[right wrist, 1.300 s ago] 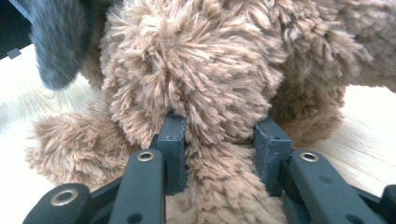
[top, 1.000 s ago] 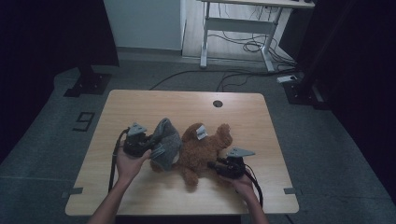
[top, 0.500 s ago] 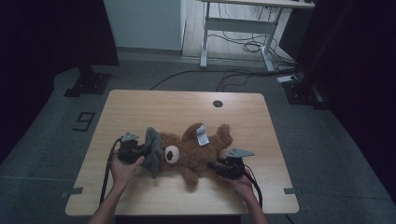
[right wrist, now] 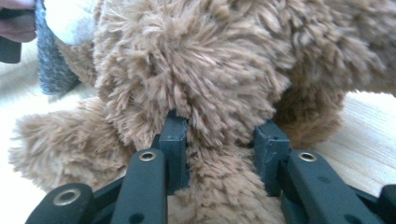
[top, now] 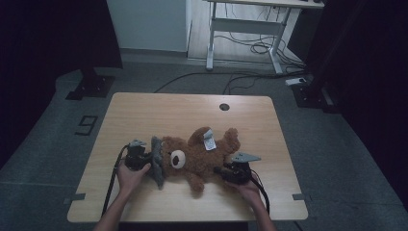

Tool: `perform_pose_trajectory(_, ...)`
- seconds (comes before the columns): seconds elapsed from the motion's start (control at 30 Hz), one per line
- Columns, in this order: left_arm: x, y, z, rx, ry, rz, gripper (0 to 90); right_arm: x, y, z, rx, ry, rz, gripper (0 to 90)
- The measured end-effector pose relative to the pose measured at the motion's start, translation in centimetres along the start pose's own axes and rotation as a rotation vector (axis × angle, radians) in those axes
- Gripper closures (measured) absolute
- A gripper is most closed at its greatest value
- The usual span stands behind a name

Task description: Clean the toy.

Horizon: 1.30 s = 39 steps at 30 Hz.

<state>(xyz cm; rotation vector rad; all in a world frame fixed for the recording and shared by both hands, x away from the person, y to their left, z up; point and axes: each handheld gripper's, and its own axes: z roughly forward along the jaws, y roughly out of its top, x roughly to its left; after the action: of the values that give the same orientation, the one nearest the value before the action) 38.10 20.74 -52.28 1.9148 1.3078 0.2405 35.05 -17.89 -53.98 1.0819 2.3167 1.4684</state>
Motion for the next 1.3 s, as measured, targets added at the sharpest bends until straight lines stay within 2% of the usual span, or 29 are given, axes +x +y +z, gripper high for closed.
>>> perform_pose_trajectory(0.17,0.5,1.8,1.3,-0.014,-0.001,-0.008,77.9,-0.5,0.4,0.7,-0.004,-0.02,0.001,63.9)
perform_pose_trajectory(0.3,1.0,3.0,2.3,-0.016,-0.02,-0.026,77.9,-1.4,1.0,1.2,-0.009,-0.061,-0.006,63.9)
perform_pose_trajectory(0.43,1.0,3.8,1.0,-0.046,-0.04,-0.013,77.8,-2.1,1.2,1.3,-0.009,-0.068,0.004,63.9)
perform_pose_trajectory(0.53,0.5,5.0,-1.2,-0.102,-0.074,-0.009,77.7,-2.0,1.0,1.2,-0.005,-0.072,-0.003,63.9)
perform_pose_trajectory(0.63,-1.2,6.5,-2.8,-0.137,-0.107,0.032,77.7,-1.8,0.8,1.1,-0.006,-0.076,-0.004,63.8)
perform_pose_trajectory(0.7,-3.5,7.6,-4.0,-0.175,-0.172,0.085,77.7,-1.6,0.7,1.0,-0.003,-0.078,-0.006,63.7)
perform_pose_trajectory(0.77,-6.0,8.3,-4.3,-0.183,-0.202,0.156,77.7,-1.4,0.7,1.0,0.0,-0.083,-0.014,63.7)
perform_pose_trajectory(0.8,-7.8,8.6,-4.3,-0.183,-0.222,0.204,77.6,-1.4,0.7,1.0,0.002,-0.085,-0.015,63.7)
perform_pose_trajectory(0.9,-11.7,9.1,-3.4,-0.166,-0.285,0.278,77.7,-1.5,0.7,0.9,0.0,-0.08,-0.01,63.7)
perform_pose_trajectory(0.97,-14.8,9.1,-1.3,-0.119,-0.316,0.329,77.6,-1.5,0.7,0.9,0.0,-0.076,-0.006,63.6)
perform_pose_trajectory(1.0,-15.7,9.1,-0.4,-0.094,-0.305,0.352,77.6,-1.5,0.7,0.9,0.0,-0.072,-0.005,63.6)
perform_pose_trajectory(1.07,-17.6,8.8,2.3,-0.035,-0.212,0.414,77.6,-1.5,0.7,0.9,0.001,-0.075,-0.003,63.5)
perform_pose_trajectory(1.1,-17.8,8.7,3.4,-0.014,-0.189,0.416,77.6,-1.5,0.6,0.9,0.001,-0.073,-0.004,63.5)
perform_pose_trajectory(1.17,-17.5,8.7,4.7,-0.001,-0.179,0.376,77.5,-1.5,0.6,0.8,0.002,-0.075,-0.001,63.5)
perform_pose_trajectory(1.23,-16.5,8.9,4.9,-0.016,-0.201,0.31,77.7,-1.6,0.6,0.8,0.004,-0.073,0.005,63.5)
perform_pose_trajectory(1.3,-15.7,9.0,4.4,-0.028,-0.172,0.308,77.7,-1.7,0.5,0.8,-0.002,-0.067,0.008,63.5)
